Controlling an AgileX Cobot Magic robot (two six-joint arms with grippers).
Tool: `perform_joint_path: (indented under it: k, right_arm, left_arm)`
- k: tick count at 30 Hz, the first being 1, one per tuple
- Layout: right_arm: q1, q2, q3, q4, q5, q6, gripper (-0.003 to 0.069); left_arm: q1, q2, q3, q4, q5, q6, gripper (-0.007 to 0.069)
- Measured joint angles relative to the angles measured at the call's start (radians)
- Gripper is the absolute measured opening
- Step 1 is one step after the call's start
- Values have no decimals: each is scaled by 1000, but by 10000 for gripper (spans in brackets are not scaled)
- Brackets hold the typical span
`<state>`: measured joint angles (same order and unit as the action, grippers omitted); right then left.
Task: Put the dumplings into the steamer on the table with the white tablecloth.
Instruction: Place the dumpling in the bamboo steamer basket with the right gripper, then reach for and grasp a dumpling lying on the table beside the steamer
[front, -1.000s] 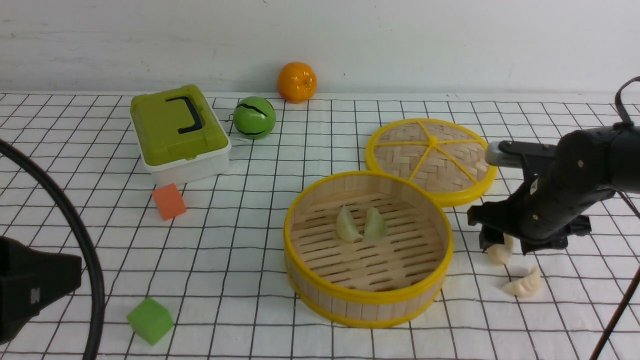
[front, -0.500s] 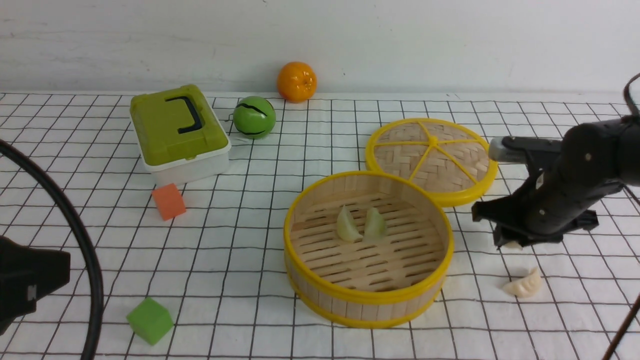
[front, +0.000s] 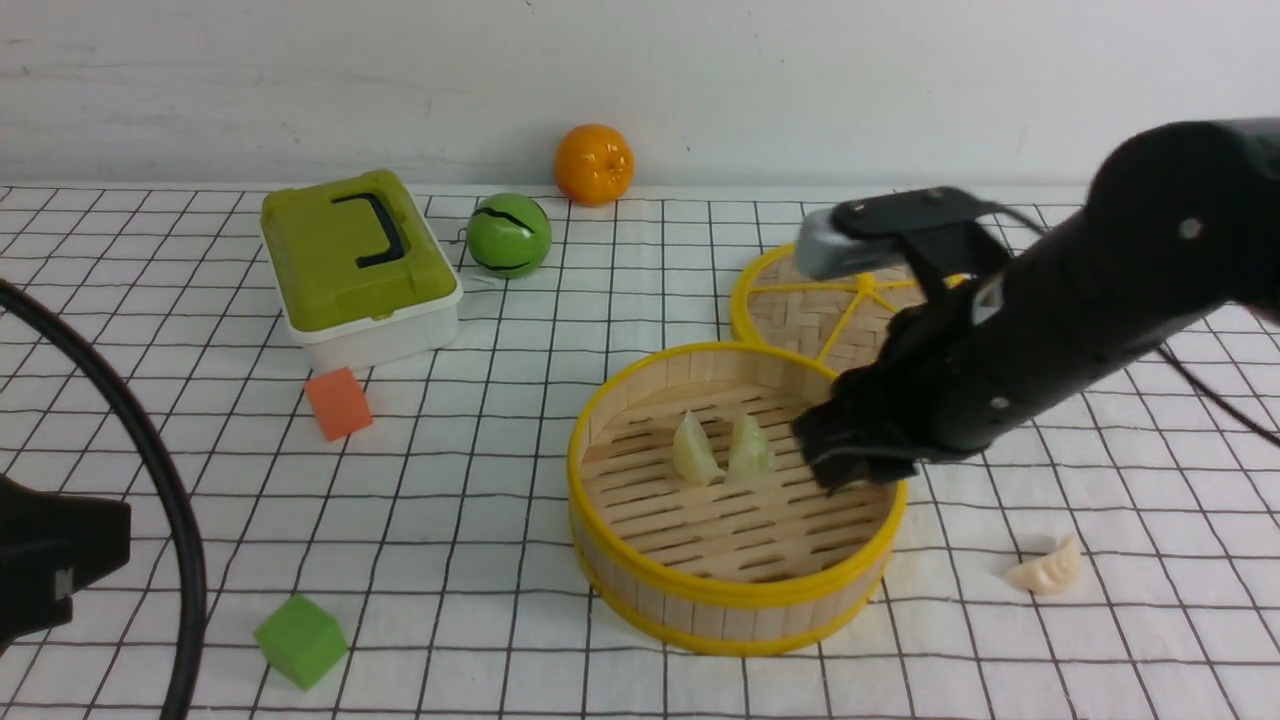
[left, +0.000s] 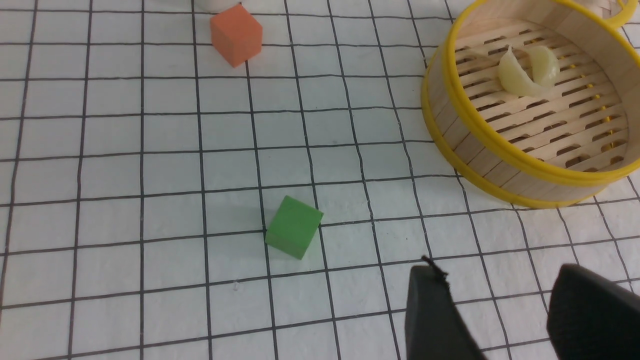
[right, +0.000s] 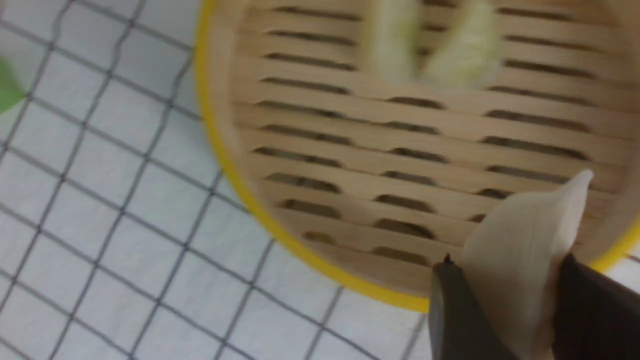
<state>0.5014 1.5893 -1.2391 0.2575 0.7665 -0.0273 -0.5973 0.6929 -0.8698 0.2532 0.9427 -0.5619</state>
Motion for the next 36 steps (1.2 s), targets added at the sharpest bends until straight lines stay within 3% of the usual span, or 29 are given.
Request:
perform_joint_path:
  k: [6,18,27,36]
  right_arm:
    - [104,111,0,6,-129,-7,237]
    - [115,270,0,-18,-285,-8,242]
    - [83,268,-35,-21,-233,54,539]
    - [-75,64,-75,-45,29,70,536]
  left_arm:
    - [0,0,0,0,2,25,322]
    - [0,0,0,-1,8,66,322]
    - [0,0,0,-1,10,79,319]
    - [0,0,0,-2,10,98,316]
